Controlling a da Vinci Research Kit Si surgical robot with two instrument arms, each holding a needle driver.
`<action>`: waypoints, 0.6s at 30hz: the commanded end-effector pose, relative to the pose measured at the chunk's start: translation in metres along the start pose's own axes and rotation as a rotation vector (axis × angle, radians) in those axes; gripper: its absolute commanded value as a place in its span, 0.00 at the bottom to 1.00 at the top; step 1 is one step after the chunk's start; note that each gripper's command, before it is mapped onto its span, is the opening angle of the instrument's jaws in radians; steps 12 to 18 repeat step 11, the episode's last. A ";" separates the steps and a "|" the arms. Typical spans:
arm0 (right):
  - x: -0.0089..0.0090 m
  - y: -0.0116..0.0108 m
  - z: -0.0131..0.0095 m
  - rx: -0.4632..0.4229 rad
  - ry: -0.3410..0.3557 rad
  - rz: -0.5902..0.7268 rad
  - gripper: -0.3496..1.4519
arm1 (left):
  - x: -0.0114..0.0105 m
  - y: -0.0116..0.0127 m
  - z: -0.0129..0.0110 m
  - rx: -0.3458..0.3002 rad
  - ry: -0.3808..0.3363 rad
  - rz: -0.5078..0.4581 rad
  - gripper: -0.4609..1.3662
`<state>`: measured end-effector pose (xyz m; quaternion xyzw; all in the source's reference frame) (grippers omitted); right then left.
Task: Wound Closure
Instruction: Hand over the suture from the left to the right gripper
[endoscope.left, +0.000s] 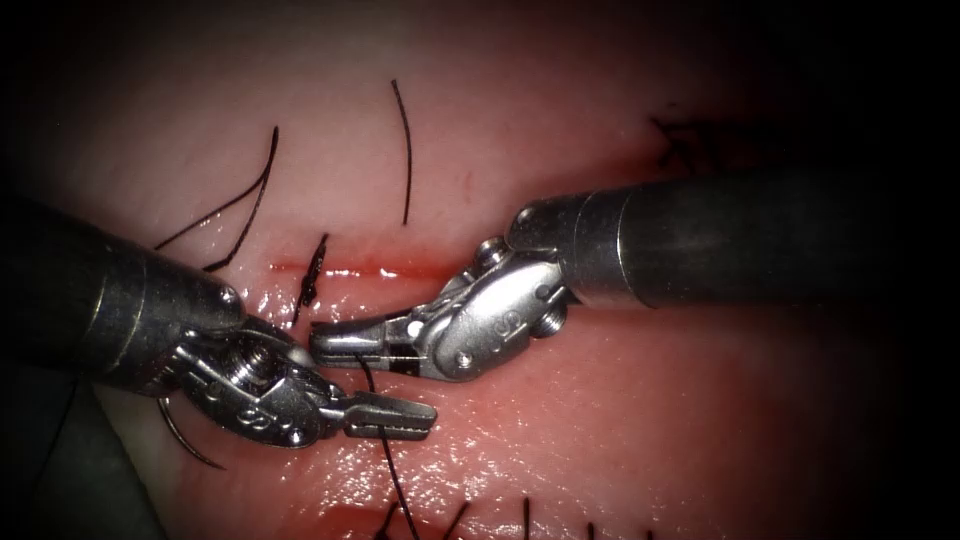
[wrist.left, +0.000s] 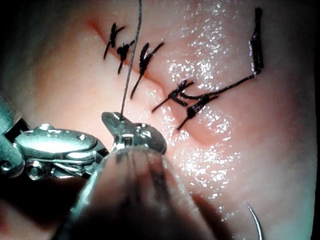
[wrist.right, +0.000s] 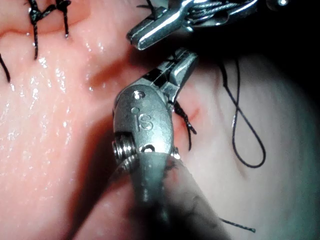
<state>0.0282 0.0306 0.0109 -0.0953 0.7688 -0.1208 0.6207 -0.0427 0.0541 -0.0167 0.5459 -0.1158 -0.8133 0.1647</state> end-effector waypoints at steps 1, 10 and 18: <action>-0.0001 0.0000 0.0000 -0.003 0.000 0.000 0.00 | 0.0000 0.0000 0.0000 -0.007 0.000 0.000 0.06; 0.0000 -0.0002 0.0001 -0.002 0.002 0.000 0.00 | 0.0001 0.0003 0.0000 -0.006 0.000 0.002 0.06; 0.0000 -0.0002 0.0001 -0.002 0.002 0.000 0.00 | 0.0001 0.0003 0.0000 -0.006 0.000 0.002 0.06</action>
